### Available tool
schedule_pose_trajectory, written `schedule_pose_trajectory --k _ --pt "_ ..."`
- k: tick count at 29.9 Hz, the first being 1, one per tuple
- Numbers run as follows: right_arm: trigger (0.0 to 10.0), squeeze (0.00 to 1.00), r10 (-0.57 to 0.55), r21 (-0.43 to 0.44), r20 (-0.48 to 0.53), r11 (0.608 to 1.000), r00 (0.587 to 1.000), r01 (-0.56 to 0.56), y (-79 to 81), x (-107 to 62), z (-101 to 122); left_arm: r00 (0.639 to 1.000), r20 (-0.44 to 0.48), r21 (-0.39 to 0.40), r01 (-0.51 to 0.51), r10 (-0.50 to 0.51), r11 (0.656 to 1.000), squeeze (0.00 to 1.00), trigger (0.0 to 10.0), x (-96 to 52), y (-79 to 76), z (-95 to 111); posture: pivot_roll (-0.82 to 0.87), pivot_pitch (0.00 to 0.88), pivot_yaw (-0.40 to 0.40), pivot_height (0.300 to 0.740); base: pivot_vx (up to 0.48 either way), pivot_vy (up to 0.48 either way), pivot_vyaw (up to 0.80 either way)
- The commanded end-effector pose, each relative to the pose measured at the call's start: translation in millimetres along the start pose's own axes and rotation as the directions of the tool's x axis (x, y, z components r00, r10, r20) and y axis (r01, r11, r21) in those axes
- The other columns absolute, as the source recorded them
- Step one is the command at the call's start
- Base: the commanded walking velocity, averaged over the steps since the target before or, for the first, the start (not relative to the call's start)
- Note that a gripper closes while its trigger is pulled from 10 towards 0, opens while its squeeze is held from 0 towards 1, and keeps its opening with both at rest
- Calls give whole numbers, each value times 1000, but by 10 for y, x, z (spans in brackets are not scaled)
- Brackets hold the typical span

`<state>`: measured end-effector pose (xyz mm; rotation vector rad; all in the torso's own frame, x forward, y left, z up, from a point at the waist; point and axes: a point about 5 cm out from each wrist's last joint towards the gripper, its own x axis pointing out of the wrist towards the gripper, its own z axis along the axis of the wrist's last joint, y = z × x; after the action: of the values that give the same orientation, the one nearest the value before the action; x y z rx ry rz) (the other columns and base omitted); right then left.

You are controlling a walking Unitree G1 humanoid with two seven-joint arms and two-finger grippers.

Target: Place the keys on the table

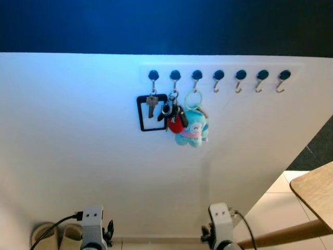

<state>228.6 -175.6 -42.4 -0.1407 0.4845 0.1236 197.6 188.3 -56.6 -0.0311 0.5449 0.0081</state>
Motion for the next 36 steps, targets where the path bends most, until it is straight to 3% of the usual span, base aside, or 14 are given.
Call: schedule_pose_trajectory --k 1,5,7,8,14,15,17,22,24,29,30,31,33,36 --pt "10000 0 -44 -38 134 998 990 49 -85 -17 142 995 57 50 74 -77 996 0 10000 -27 -3 64 65 62 -16 740 0 0 0" --pt "10000 0 -84 -41 300 994 950 101 -185 -62 341 979 147 73 131 -141 989 0 10000 -61 -21 182 69 64 -17 740 0 0 0" --pt "10000 0 -103 -8 545 992 832 128 -255 -206 691 918 300 147 222 -257 964 0 10000 -176 -58 428 63 68 -14 740 0 0 0" --pt "10000 0 -103 -8 545 992 832 128 -255 -206 691 918 300 147 222 -257 964 0 10000 -176 -58 428 63 68 -14 740 0 0 0" --pt "10000 0 -8 16 754 1000 657 -6 -65 -503 1160 758 490 319 304 -431 898 0 10000 -476 -189 891 53 72 -3 740 0 0 0" --pt "10000 0 28 26 821 996 570 -86 34 -637 1435 670 526 401 348 -524 847 0 10000 -625 -307 1129 49 75 2 740 0 0 0" --pt "10000 0 46 23 852 992 521 -126 86 -707 1582 618 542 434 373 -569 820 0 10000 -707 -391 1262 49 73 4 740 0 0 0" --pt "10000 0 53 28 871 987 489 -157 111 -757 1673 583 557 446 391 -591 806 0 10000 -766 -454 1355 49 71 4 740 0 0 0" --pt "10000 1000 67 25 892 980 446 -197 125 -813 1797 531 598 447 400 -600 800 0 10000 -835 -546 1500 46 65 4 740 0 0 0" --pt "10000 1000 74 33 897 972 436 -233 113 -887 1895 482 641 442 405 -598 801 0 10000 -951 -653 1660 47 62 -1 740 0 0 0" --pt "10000 800 78 36 893 970 444 -242 111 -909 1904 485 637 441 409 -599 799 0 10000 -976 -660 1675 47 62 -1 740 0 0 0" --pt "10000 800 78 36 893 970 444 -242 111 -909 1904 485 637 441 409 -599 799 0 10000 -976 -660 1675 47 62 -1 740 0 0 0" --pt "10000 0 82 36 884 969 460 -243 102 -944 1894 491 624 447 413 -608 793 0 10000 -1010 -675 1669 48 64 -3 740 0 0 0" --pt "10000 0 80 40 875 971 477 -236 87 -972 1859 499 614 454 411 -612 791 0 10000 -1034 -683 1661 50 68 -2 740 0 0 0"
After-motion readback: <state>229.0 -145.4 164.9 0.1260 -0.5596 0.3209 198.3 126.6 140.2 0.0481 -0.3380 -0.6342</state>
